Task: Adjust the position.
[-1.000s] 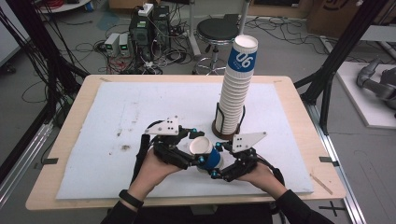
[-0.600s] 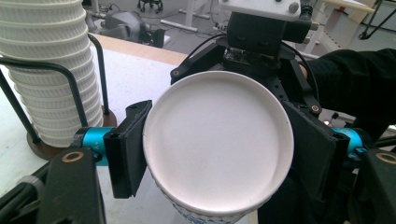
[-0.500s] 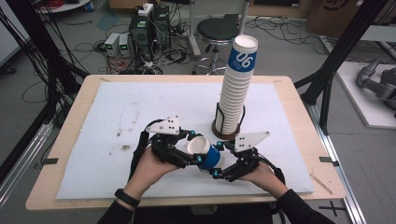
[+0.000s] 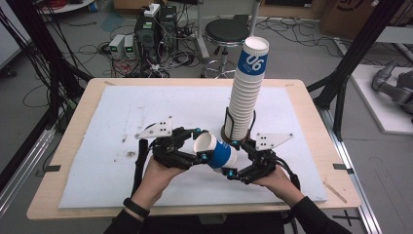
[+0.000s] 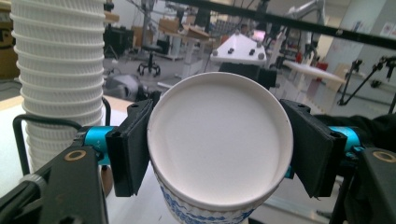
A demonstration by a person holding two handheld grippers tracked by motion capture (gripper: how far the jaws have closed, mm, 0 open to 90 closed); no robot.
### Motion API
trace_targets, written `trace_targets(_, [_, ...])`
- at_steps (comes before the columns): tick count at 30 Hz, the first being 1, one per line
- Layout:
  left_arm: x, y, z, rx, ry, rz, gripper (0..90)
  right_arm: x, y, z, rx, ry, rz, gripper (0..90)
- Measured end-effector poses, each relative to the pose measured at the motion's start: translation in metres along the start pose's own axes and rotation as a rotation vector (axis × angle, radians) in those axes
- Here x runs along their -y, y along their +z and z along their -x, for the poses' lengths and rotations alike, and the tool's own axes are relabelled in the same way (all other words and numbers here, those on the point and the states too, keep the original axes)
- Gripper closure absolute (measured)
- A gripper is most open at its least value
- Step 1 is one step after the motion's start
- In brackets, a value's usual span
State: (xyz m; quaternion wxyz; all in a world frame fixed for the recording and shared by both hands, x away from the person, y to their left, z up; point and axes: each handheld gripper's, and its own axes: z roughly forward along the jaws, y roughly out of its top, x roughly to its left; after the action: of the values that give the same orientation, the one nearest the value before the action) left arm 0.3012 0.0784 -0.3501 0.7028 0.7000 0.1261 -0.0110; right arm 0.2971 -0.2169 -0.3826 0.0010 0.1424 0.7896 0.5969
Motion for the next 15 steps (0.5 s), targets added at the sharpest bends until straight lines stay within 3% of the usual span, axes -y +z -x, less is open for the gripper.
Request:
trace_targets(3, [0.0021, 0.0012, 0.0004, 0.0, -0.004, 0.028, 29.6, -0.0007, -0.001, 0.0006, -0.01, 0.007, 0.023, 14.1])
trace_targets(5, [0.0037, 0.002, -0.0007, 0.009, -0.024, 0.049, 29.6, -0.001, -0.0014, 0.0019, -0.031, 0.037, 0.037, 14.2])
trace_targets(8, [0.0061, 0.0028, -0.001, 0.013, -0.032, 0.064, 29.7, -0.0006, -0.0006, 0.0021, -0.041, 0.05, 0.029, 14.1])
trace_targets(15, [0.0079, 0.0053, 0.0002, 0.011, -0.027, 0.07, 30.0, -0.0003, 0.0017, 0.0017, -0.05, 0.03, 0.009, 17.1])
